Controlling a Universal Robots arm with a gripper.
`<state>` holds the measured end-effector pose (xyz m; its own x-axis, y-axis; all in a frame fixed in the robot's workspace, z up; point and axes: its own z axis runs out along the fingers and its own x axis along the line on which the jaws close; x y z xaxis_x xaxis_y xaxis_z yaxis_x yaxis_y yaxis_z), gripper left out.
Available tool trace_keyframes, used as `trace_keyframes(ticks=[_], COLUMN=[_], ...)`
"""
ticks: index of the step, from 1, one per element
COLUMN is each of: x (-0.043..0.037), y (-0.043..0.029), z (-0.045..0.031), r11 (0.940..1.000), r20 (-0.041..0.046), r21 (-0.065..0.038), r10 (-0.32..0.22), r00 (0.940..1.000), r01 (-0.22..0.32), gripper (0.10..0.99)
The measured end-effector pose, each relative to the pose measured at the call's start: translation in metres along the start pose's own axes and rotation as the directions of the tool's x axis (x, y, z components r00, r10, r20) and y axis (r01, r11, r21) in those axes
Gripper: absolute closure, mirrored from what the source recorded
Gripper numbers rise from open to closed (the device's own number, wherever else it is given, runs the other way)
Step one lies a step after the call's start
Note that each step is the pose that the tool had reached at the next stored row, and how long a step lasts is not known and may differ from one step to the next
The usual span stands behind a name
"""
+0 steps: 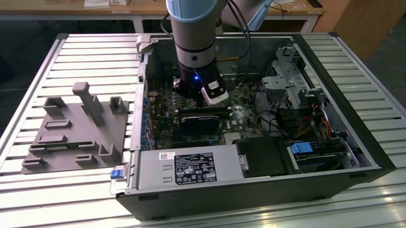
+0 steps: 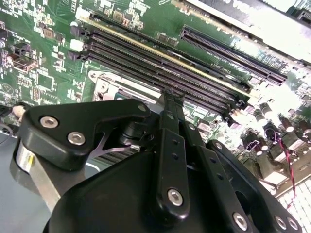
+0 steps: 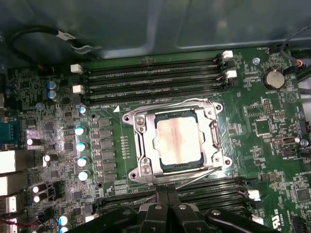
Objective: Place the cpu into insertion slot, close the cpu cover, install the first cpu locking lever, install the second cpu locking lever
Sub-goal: 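Install the second cpu locking lever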
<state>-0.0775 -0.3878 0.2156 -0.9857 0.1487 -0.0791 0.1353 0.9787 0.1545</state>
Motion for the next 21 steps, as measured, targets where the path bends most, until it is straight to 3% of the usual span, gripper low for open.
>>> trace_keyframes(ticks=[2, 7, 11, 13, 21], x=[-0.0002, -0.001, -0.0011, -0.0013, 0.0007], y=[-0.0016, -0.0068, -0.0095, -0.0116, -0.0155], z=[-0.0003, -0.0008, -0.0007, -0.0006, 0.0], r11=[0.9999, 0.9996, 0.9985, 0.9979, 0.997], r20=[-0.0017, -0.0037, -0.0077, -0.0091, -0.0108], r21=[-0.012, -0.026, -0.055, -0.064, -0.077], r10=[0.001, 0.003, 0.005, 0.006, 0.008], r00=[1.0, 1.0, 1.0, 0.9999, 0.9999], r01=[-0.001, -0.003, -0.006, -0.007, -0.008], gripper=[0.984, 0.984, 0.984, 0.984, 0.984])
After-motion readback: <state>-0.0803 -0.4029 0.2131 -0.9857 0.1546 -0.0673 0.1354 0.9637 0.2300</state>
